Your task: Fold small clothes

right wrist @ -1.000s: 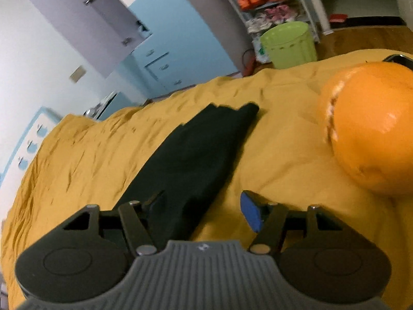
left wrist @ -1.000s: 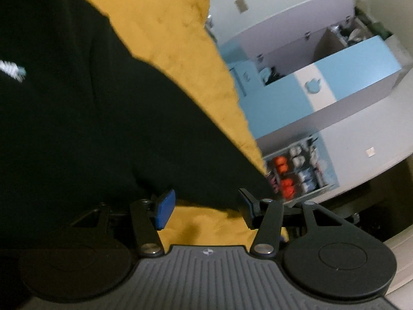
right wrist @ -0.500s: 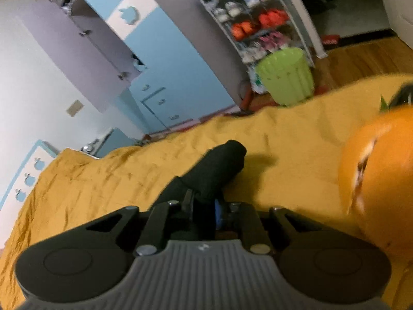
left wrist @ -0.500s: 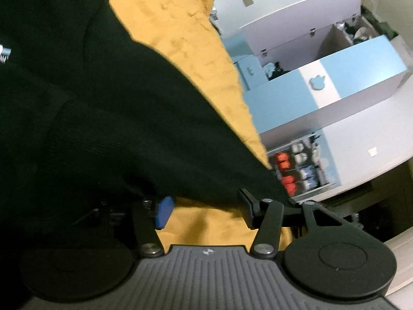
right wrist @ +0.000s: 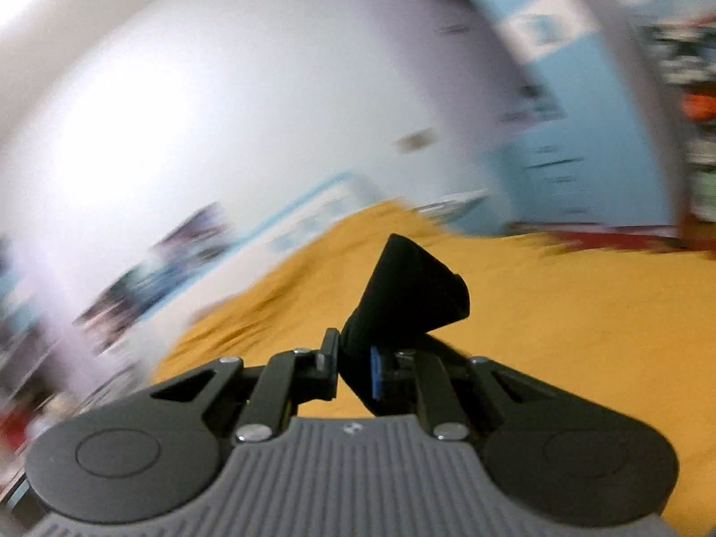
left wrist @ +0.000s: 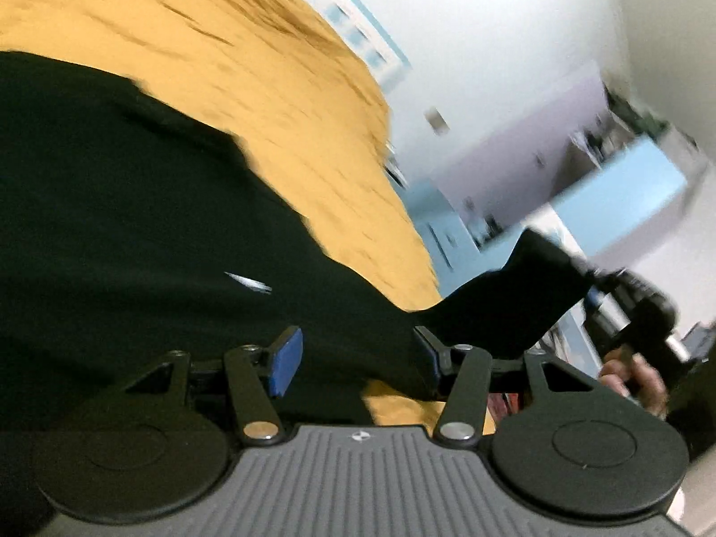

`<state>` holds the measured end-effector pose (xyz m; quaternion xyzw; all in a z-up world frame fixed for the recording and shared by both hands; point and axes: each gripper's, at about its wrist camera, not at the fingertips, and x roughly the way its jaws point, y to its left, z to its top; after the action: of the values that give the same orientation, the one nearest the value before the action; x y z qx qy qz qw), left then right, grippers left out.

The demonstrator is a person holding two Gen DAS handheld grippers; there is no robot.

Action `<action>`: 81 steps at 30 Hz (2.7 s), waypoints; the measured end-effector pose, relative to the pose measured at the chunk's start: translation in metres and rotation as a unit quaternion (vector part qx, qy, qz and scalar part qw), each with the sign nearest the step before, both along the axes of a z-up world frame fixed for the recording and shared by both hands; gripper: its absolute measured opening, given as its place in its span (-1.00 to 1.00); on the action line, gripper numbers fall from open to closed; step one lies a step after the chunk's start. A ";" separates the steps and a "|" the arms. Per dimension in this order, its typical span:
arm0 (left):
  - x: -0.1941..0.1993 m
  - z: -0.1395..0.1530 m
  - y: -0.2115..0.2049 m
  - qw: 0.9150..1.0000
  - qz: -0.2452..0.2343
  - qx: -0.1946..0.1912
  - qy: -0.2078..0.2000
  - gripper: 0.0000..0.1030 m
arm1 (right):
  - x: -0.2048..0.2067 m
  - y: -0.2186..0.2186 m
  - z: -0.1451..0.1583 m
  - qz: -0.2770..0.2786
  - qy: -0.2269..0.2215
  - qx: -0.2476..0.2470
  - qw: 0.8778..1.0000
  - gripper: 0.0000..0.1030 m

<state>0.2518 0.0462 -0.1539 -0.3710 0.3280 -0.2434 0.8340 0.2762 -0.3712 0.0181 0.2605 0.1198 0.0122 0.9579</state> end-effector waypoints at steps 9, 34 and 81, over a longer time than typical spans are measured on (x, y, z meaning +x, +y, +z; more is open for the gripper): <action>-0.073 -0.048 0.123 0.985 0.157 -0.018 0.068 0.20 | 0.014 0.266 -0.073 0.254 0.068 0.037 0.964 -0.71; -0.009 -0.103 0.154 0.947 0.286 -0.058 0.135 0.17 | -0.025 0.033 -0.169 0.091 0.211 0.228 0.946 0.12; -0.185 -0.051 0.129 0.992 0.095 0.041 0.078 -0.05 | -0.272 -0.041 -0.143 0.230 0.319 0.022 0.919 0.11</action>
<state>0.0669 0.1749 -0.2049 -0.3840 0.3649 -0.1200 0.8397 0.0046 -0.4119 -0.1246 0.2364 0.4754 0.1514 0.8338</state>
